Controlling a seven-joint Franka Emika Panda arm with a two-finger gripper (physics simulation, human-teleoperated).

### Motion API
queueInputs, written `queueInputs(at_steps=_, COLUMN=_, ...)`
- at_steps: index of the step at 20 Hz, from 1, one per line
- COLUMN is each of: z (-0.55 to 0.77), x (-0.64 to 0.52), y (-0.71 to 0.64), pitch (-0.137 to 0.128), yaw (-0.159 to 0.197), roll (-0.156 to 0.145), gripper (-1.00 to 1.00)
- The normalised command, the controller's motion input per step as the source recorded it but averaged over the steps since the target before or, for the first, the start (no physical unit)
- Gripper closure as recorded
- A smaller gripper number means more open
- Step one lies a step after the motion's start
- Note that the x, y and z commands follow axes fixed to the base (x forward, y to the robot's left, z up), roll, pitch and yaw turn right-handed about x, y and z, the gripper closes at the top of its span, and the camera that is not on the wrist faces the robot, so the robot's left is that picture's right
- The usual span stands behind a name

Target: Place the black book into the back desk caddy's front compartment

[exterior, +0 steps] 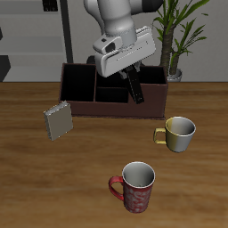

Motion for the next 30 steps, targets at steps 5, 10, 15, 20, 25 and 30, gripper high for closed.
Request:
queueInputs(at_steps=5, z=0.11, x=-0.15, y=0.09, pitch=0.006, yaw=0.114, roll=-0.004, gripper=1.0)
queueInputs(at_steps=10, z=0.1, x=-0.11, y=-0.08, pitch=0.028, yaw=0.126, roll=-0.037, gripper=1.0)
queueInputs(at_steps=15, z=0.08, x=-0.15, y=-0.14, pitch=0.028, yaw=0.124, roll=-0.062, gripper=1.0)
queueInputs(at_steps=20, z=-0.06, x=-0.15, y=-0.06, pitch=0.014, yaw=0.172, roll=-0.087, gripper=1.0)
queueInputs(at_steps=25, z=0.06, x=-0.18, y=0.03, pitch=-0.02, yaw=0.111, roll=-0.07, gripper=1.0)
queueInputs(at_steps=30, z=0.03, x=-0.29, y=0.03, pitch=-0.01, yaw=0.117, roll=-0.059, gripper=1.0)
